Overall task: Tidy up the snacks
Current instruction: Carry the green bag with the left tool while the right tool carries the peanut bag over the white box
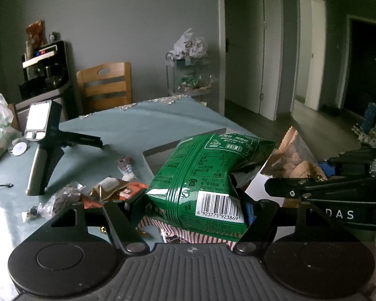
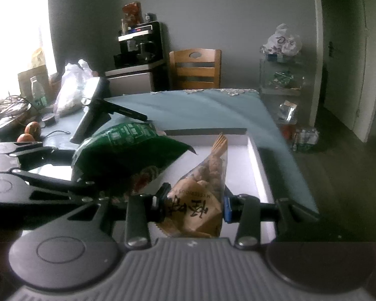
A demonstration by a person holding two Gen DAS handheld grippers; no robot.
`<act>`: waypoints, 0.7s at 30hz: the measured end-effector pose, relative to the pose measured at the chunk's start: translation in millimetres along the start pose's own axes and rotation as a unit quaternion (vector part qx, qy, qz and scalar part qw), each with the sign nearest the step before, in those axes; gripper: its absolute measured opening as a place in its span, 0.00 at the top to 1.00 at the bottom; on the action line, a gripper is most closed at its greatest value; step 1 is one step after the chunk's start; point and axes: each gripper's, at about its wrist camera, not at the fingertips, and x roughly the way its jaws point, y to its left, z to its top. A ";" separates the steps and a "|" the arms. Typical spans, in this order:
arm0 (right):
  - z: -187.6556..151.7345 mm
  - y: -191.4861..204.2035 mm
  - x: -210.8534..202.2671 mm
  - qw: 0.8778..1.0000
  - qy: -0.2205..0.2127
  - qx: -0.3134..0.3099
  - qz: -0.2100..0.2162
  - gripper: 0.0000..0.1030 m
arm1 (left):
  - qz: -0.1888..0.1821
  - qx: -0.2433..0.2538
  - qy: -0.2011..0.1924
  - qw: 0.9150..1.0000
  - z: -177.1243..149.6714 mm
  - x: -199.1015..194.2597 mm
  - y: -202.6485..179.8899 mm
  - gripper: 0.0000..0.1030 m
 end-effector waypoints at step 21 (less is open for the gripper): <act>-17.9 -19.4 6.3 0.999 0.022 0.004 -0.026 0.61 | 0.002 0.011 0.008 1.000 1.7 22.8 -24.8 0.30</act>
